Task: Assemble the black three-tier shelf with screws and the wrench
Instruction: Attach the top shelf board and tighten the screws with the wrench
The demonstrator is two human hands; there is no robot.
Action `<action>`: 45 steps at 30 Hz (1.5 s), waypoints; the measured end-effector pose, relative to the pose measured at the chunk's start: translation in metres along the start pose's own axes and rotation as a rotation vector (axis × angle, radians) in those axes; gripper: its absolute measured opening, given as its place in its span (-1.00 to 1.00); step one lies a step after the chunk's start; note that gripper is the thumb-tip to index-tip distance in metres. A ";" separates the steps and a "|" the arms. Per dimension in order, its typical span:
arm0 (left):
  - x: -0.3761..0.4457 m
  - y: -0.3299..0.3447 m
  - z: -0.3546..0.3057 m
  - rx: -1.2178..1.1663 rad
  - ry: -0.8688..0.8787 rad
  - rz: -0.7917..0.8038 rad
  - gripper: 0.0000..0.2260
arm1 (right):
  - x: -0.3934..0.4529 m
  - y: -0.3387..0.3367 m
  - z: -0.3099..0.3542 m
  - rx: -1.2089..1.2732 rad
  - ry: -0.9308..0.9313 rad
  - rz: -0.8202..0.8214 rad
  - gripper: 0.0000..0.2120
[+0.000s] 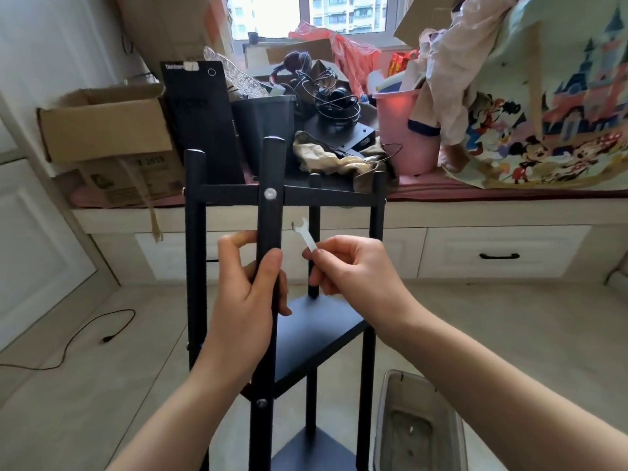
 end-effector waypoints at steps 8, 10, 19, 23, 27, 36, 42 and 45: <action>0.004 -0.003 0.002 -0.093 -0.004 -0.016 -0.91 | 0.007 0.009 0.003 0.069 0.017 0.007 -0.85; 0.004 -0.002 0.002 -0.110 -0.013 -0.007 -0.91 | 0.007 0.008 0.004 0.065 0.020 0.002 -0.85; 0.004 0.009 -0.006 -0.116 -0.003 -0.021 -0.88 | 0.005 0.002 0.006 0.077 -0.056 -0.132 -0.85; 0.006 0.011 -0.006 -0.107 -0.015 -0.056 -0.88 | 0.006 -0.001 0.003 0.071 -0.045 -0.171 -0.85; 0.006 0.012 -0.005 -0.099 -0.032 -0.063 -0.82 | 0.009 0.001 0.001 0.116 0.033 -0.120 -0.85; 0.005 0.016 -0.005 -0.112 -0.052 -0.054 -0.82 | 0.016 0.000 0.002 0.171 0.085 -0.168 -0.83; 0.004 0.019 -0.007 -0.112 -0.052 -0.073 -0.78 | 0.019 0.002 0.004 0.142 -0.038 -0.189 -0.87; 0.003 0.019 -0.008 -0.104 -0.050 -0.075 -0.77 | 0.020 0.001 0.006 0.074 -0.122 -0.188 -0.88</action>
Point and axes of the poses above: each hand's wrist, its own x-axis towards the middle knuckle, its own y-axis out of the palm, z = x × y, the point moved 4 cm from there along x, towards the middle knuckle, and after that the axes turned 1 degree about z, right-handed, at the moved point
